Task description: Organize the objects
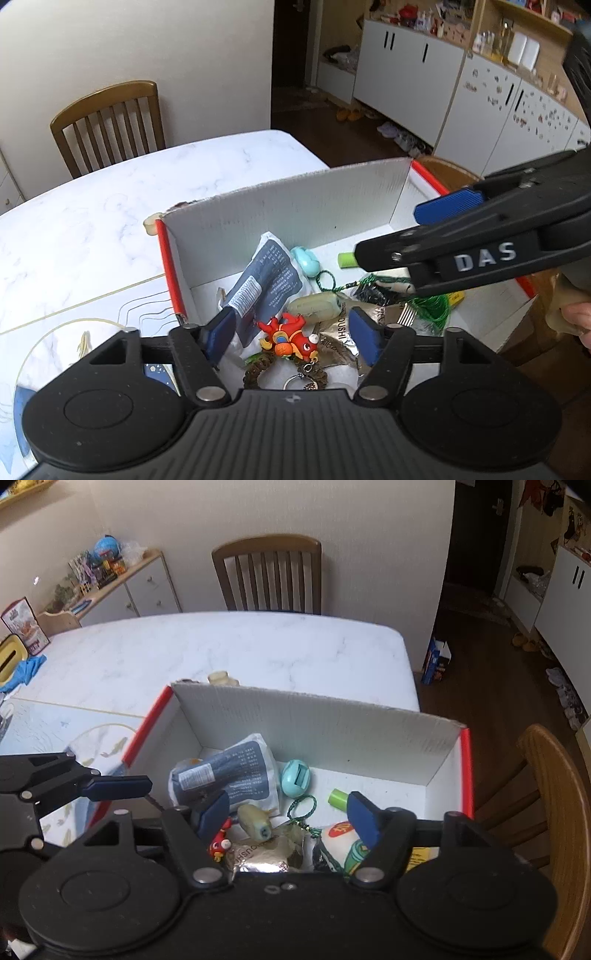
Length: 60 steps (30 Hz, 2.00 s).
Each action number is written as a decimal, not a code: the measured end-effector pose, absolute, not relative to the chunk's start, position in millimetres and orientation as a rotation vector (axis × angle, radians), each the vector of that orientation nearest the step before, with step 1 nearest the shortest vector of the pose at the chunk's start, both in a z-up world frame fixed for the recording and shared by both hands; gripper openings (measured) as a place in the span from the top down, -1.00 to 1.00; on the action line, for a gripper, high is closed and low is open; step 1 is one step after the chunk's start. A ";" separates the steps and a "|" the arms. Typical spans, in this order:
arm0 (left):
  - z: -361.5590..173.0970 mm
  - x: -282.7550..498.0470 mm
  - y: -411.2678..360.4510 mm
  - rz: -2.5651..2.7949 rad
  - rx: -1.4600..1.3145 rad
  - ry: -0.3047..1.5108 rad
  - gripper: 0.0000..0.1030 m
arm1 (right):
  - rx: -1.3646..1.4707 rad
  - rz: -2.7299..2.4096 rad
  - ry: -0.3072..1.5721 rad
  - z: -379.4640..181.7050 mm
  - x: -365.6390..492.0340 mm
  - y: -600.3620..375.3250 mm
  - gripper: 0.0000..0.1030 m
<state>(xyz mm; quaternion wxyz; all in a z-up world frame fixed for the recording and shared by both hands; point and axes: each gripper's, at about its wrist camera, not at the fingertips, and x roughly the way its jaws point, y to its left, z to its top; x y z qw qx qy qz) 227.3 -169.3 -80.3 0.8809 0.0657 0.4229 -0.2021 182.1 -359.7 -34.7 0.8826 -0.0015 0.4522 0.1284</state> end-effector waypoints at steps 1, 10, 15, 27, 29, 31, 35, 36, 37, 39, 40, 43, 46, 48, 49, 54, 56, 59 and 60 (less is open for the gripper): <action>-77.7 225.1 -167.1 -0.422 0.125 0.870 -0.49 | -0.002 0.266 0.934 -32.3 179.8 -360.7 -0.40; -56.0 208.6 -149.8 -0.415 0.050 0.804 -0.64 | 0.020 0.257 0.857 -5.6 151.0 -371.2 -0.58; -44.2 197.6 -138.6 -0.412 0.028 0.775 -0.73 | 0.028 0.255 0.815 7.6 132.7 -372.7 -0.64; -18.3 170.4 -124.8 -0.370 -0.006 0.670 -0.97 | 0.052 0.241 0.701 22.6 89.8 -374.5 -0.81; -14.1 167.0 -123.4 -0.367 -0.021 0.657 -1.00 | 0.052 0.246 0.680 22.8 81.9 -374.6 -0.87; -11.0 164.9 -122.1 -0.364 -0.024 0.656 -1.00 | 0.056 0.245 0.661 22.3 73.2 -375.6 -0.93; -6.8 158.2 -123.0 -0.352 -0.018 0.645 -1.00 | 0.058 0.235 0.622 20.1 57.6 -376.3 -0.97; -6.2 156.7 -123.0 -0.352 -0.018 0.643 -1.00 | 0.056 0.233 0.616 19.4 54.5 -376.2 -0.97; -5.7 155.0 -123.0 -0.354 -0.019 0.642 -1.00 | 0.057 0.230 0.609 18.8 50.9 -376.2 -0.97; -5.2 150.9 -123.0 -0.355 -0.022 0.641 -1.00 | 0.058 0.226 0.597 18.1 44.9 -376.4 -0.97; -5.1 149.0 -123.7 -0.351 -0.022 0.640 -1.00 | 0.059 0.225 0.591 17.9 42.1 -376.6 -0.97; -6.0 143.2 -126.1 -0.341 -0.006 0.643 -1.00 | 0.064 0.218 0.582 16.2 34.6 -376.7 -0.97; -7.2 137.9 -128.7 -0.336 0.013 0.654 -1.00 | 0.069 0.218 0.578 13.6 27.0 -375.7 -0.97; -8.4 134.2 -130.6 -0.327 0.031 0.661 -1.00 | 0.073 0.214 0.575 11.9 22.6 -374.6 -0.97; -9.5 132.3 -131.2 -0.323 0.039 0.663 -1.00 | 0.081 0.213 0.577 10.9 20.9 -374.7 -0.97; -12.0 124.3 -131.5 -0.311 0.058 0.675 -1.00 | 0.119 0.199 0.574 7.0 12.2 -374.9 -0.97; -13.0 122.1 -131.4 -0.308 0.061 0.676 -1.00 | 0.110 0.192 0.573 5.2 9.7 -372.9 -0.97; -13.8 120.9 -131.4 -0.303 0.066 0.683 -1.00 | 0.076 0.171 0.559 3.3 6.3 -369.0 -0.97; -14.0 120.9 -130.8 -0.306 0.062 0.687 -1.00 | 0.079 0.170 0.559 3.2 5.4 -368.8 -0.97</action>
